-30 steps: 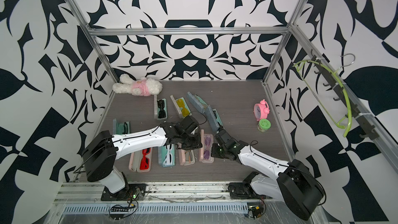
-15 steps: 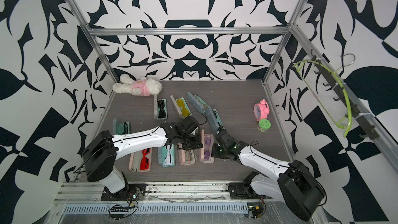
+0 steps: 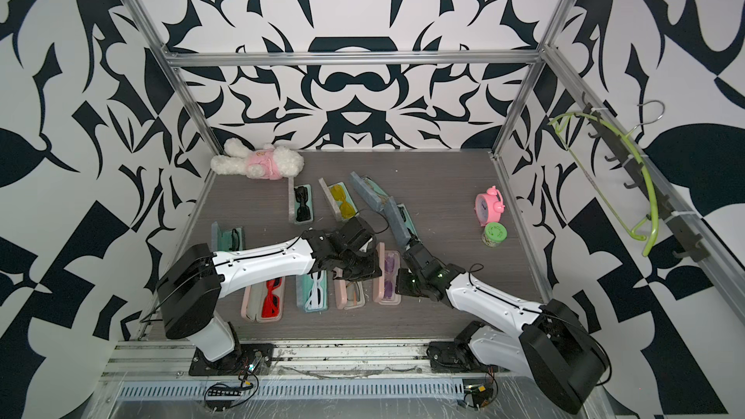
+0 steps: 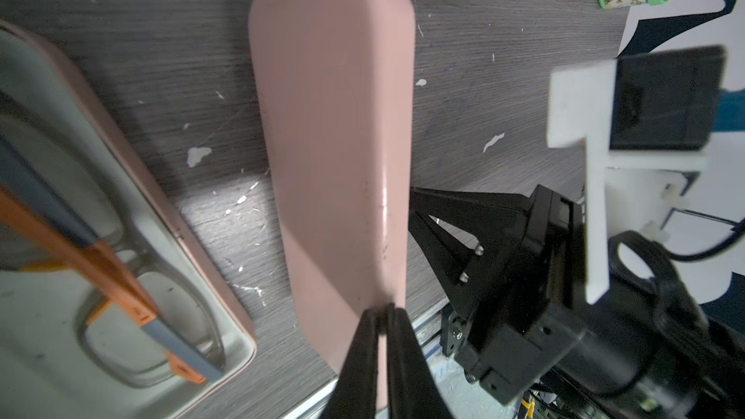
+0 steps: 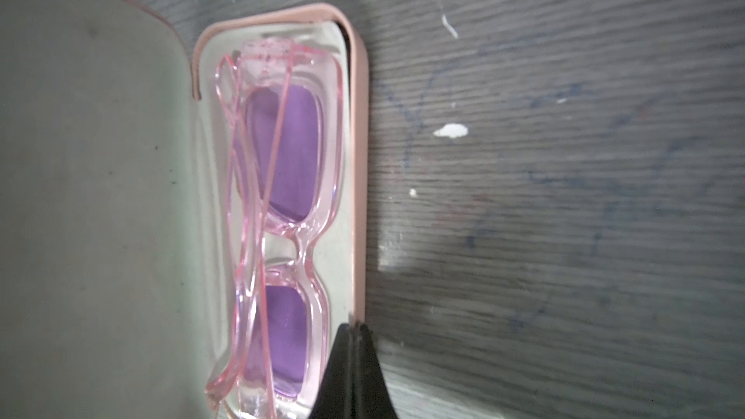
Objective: Close the glasses case
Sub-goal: Close the glasses case at the center of the board.
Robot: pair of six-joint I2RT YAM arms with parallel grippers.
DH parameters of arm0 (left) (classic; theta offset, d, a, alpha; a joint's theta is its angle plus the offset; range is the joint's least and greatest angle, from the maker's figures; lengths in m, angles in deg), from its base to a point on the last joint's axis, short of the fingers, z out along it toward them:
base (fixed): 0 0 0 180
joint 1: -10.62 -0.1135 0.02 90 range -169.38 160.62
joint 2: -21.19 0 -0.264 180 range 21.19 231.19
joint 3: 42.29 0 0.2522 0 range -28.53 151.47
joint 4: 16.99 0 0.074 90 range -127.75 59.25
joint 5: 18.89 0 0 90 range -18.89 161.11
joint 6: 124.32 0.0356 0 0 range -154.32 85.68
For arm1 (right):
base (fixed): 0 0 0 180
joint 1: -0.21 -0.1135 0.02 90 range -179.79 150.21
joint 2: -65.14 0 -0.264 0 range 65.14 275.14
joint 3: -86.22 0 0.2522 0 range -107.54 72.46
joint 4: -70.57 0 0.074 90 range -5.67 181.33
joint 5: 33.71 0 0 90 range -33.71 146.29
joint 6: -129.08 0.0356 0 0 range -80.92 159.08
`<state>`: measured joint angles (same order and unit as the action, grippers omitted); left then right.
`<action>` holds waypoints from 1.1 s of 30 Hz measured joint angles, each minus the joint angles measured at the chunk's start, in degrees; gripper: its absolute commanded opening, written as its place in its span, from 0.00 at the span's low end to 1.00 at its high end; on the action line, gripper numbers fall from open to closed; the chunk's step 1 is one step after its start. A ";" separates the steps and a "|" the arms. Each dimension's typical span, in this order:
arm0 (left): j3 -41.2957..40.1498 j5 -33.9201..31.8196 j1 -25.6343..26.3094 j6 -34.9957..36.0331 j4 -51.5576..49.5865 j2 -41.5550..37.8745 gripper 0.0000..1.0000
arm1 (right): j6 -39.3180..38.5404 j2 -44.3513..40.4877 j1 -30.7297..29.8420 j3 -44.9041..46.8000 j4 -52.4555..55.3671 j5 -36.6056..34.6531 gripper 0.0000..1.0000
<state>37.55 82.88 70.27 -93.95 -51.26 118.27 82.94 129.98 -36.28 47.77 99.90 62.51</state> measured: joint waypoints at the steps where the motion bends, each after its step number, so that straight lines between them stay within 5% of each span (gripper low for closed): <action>1: 0.00 0.04 0.00 -0.09 0.11 0.07 0.11 | 0.00 0.00 0.00 0.00 0.00 0.00 0.00; 33: 0.00 1.18 0.44 -1.07 2.73 1.22 0.11 | 0.22 -0.02 0.00 0.02 0.00 0.00 0.00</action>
<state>37.55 84.06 70.71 -95.03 -48.53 119.49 83.16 129.96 -36.28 47.79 99.90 62.51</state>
